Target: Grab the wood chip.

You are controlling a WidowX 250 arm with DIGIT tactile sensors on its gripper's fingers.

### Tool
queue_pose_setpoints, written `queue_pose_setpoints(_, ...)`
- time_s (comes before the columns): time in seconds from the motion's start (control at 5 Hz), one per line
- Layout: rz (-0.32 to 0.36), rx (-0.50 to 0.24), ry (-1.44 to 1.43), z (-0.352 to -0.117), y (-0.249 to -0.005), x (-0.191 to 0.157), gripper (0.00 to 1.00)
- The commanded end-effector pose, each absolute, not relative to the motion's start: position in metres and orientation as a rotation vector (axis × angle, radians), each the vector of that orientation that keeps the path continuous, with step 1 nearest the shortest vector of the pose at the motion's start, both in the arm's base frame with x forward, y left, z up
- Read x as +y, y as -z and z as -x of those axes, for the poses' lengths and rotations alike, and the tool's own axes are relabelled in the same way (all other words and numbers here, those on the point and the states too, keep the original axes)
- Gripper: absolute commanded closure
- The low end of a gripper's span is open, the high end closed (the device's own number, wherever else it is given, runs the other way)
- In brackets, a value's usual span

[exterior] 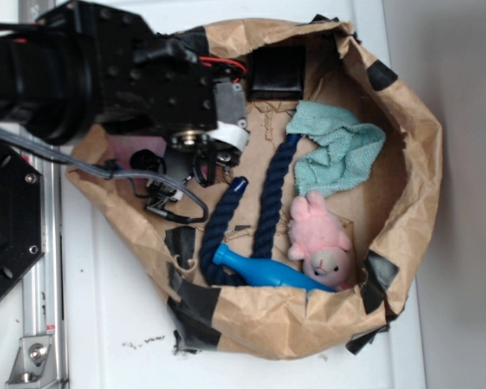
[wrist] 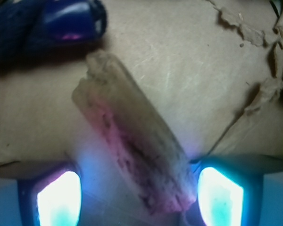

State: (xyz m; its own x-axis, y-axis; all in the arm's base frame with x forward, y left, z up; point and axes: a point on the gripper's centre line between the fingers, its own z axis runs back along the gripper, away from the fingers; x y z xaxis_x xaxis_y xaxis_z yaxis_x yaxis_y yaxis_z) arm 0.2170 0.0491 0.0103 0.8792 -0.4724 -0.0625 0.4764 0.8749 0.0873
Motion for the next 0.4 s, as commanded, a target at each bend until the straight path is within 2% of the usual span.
queue_pose_setpoints(0.0,-0.1,0.026,0.496,-0.2218,-0.0043,0.0408,1.0)
queue_pose_setpoints(0.2,-0.1,0.026,0.492,-0.2217,-0.0033,0.0396,1.0)
